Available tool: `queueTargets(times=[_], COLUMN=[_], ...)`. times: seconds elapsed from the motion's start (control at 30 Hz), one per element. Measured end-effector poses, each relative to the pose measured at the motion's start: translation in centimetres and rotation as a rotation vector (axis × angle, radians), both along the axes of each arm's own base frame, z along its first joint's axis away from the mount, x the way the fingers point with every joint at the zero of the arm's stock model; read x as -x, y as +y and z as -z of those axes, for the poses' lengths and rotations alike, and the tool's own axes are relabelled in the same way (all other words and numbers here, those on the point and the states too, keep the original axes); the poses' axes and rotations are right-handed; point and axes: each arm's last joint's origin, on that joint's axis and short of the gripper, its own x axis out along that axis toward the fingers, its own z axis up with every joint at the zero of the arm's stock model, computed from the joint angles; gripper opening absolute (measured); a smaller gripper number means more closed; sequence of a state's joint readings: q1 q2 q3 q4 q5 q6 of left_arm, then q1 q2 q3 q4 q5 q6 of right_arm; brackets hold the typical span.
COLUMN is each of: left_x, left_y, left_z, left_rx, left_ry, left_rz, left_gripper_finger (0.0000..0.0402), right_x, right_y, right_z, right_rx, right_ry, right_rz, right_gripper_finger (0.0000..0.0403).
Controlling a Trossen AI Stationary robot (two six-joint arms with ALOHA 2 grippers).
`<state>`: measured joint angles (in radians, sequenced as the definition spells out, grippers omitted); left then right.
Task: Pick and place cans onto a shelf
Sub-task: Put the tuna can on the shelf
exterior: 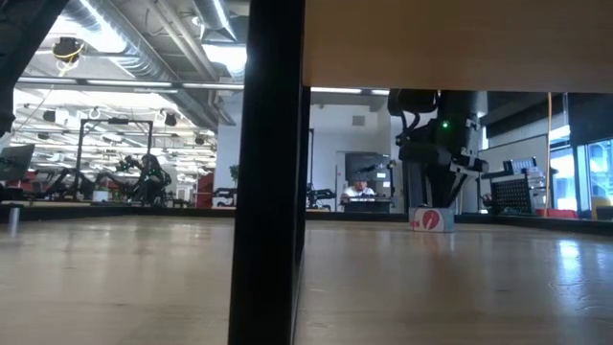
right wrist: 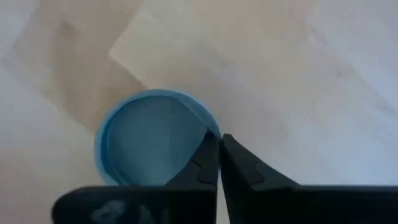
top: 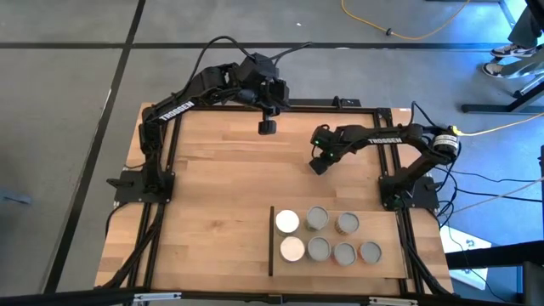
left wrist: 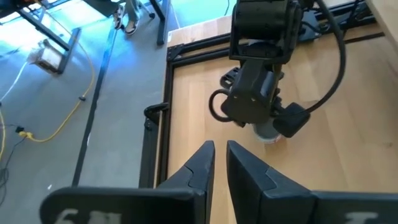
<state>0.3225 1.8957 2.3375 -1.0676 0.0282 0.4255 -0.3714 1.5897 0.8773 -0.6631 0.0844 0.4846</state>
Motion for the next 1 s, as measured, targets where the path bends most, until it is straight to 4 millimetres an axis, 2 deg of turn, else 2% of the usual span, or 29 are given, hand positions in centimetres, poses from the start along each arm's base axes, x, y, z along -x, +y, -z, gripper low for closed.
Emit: queueTargets(times=[0.07,0.27,0.5,0.87,1.0], left_x=[0.0,0.3,0.8,2.2,2.3], left_y=[0.0,-0.1,-0.3,0.4,0.4], left_z=[0.1,0.4,1.0,1.8,1.8], left_rx=[0.002,0.017,0.027,0.134,0.142], left_ry=[0.006,0.048,0.134,0.203,0.199], left_rz=[-0.001,-0.001,0.015,0.296,0.338], left_gripper_finger=[0.0033,0.0042,0.0046,0.0026,0.0022], right_x=[-0.3,-1.6,-2.1,-1.2,-1.0], right_y=[-0.1,0.0,1.9,5.3,6.5], right_z=[-1.0,-5.8,-11.6,-17.1,-19.4], right_rx=[-0.006,0.002,0.002,-0.051,-0.108], right_ry=[0.011,0.044,0.128,0.222,0.097], right_rz=[-0.024,-0.102,-0.213,-0.357,-0.449], right_gripper_finger=[0.0005,0.0003,0.0002,0.0002,0.0002])
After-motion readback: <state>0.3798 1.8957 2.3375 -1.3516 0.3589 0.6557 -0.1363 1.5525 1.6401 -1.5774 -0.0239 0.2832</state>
